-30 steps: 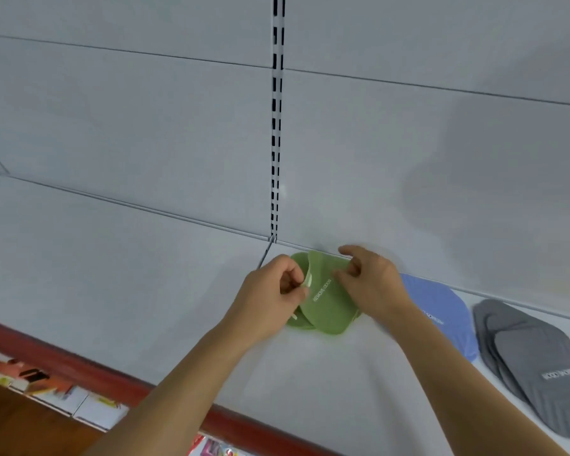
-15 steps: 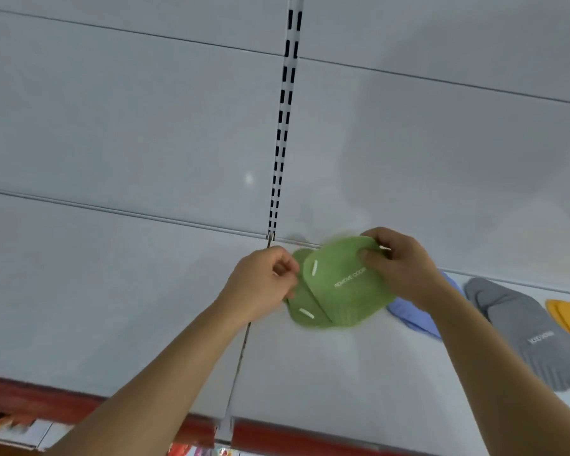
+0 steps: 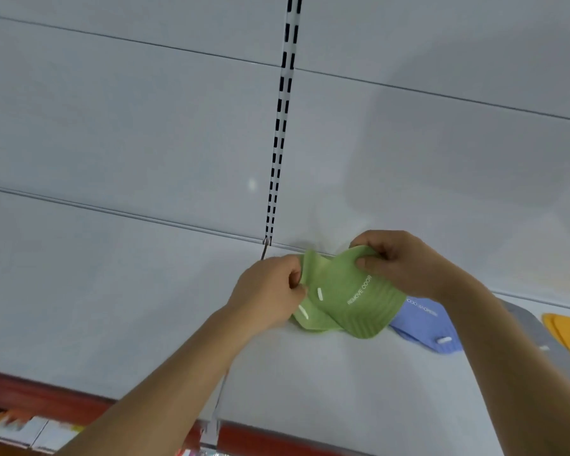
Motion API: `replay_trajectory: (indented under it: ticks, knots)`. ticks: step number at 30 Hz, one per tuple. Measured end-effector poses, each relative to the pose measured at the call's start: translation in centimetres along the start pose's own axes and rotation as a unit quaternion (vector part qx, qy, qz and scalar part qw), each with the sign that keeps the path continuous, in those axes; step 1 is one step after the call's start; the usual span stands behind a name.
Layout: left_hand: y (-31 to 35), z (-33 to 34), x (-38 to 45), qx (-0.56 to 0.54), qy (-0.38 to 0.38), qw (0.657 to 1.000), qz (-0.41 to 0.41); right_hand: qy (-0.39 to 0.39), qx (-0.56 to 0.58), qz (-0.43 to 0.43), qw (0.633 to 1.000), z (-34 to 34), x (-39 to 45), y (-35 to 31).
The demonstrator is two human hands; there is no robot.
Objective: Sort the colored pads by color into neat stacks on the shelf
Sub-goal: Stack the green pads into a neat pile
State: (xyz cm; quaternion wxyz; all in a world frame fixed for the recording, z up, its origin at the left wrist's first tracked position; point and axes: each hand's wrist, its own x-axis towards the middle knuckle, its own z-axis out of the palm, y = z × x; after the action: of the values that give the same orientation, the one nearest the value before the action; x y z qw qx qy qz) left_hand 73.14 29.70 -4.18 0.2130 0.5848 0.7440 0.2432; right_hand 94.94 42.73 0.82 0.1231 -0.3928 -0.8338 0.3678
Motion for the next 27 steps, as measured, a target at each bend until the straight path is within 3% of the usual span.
replay_trajectory:
  ticks: [4,10,14,17,22,27]
  knots:
    - [0.4,-2.3,1.0,-0.135,0.016,0.990,0.036,-0.030,0.060,-0.012,0.998,-0.5,0.1,0.1]
    - [1.8,-4.6,2.9,-0.206,-0.063,0.972,0.092,0.078,0.116,-0.056,0.989,1.4,0.3,0.2]
    - [3.0,-4.4,3.5,-0.212,-0.042,0.971,0.108,0.127,0.206,-0.041,0.969,2.6,-1.0,0.5]
    - [2.5,-4.0,3.7,-0.259,0.006,0.963,0.078,0.191,0.264,-0.005,0.945,3.3,-2.1,0.5]
    - [1.5,-1.1,2.6,-0.348,-0.027,0.937,0.009,0.260,0.318,0.044,0.911,4.8,-4.0,0.2]
    - [2.0,0.3,1.8,-0.412,-0.026,0.911,0.007,0.312,0.337,0.074,0.885,6.1,-5.2,0.1]
